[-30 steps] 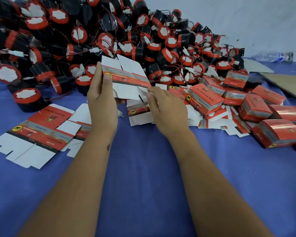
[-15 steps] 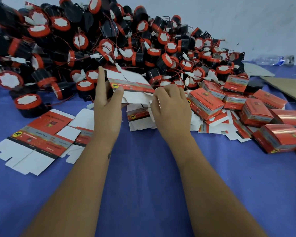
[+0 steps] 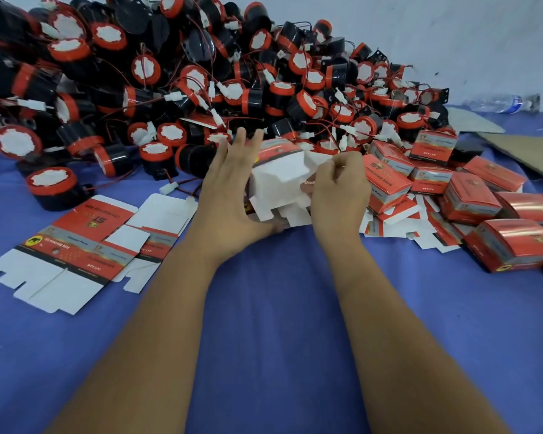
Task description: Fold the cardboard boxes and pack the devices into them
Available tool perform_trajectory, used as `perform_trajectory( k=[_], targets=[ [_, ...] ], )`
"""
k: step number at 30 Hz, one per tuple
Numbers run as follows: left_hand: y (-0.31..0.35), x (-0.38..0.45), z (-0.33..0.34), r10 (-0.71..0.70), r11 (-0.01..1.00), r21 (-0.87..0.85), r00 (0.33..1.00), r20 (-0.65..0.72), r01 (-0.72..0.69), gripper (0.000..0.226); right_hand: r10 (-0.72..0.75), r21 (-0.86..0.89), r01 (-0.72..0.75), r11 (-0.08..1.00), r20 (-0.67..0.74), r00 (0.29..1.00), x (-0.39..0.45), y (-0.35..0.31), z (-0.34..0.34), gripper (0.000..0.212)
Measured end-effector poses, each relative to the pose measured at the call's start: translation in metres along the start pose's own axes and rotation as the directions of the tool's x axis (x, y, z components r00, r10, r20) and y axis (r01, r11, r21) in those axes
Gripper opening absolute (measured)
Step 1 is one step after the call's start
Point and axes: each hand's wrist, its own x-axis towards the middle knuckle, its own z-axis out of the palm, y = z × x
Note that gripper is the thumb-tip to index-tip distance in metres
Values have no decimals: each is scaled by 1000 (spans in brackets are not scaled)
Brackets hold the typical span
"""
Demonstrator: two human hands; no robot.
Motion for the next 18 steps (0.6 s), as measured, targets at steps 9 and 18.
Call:
perform_trajectory(
  k=[9,18],
  targets=[
    [2,1,-3,38,988,-140,981,-188,-65,63,79,495,-179,850,216,973,4,-12,-5,8],
    [12,1,-5,-179,809,-586,969,-168,48,32,4,368,-193,909,458,889,-7,-10,4,39]
  ],
)
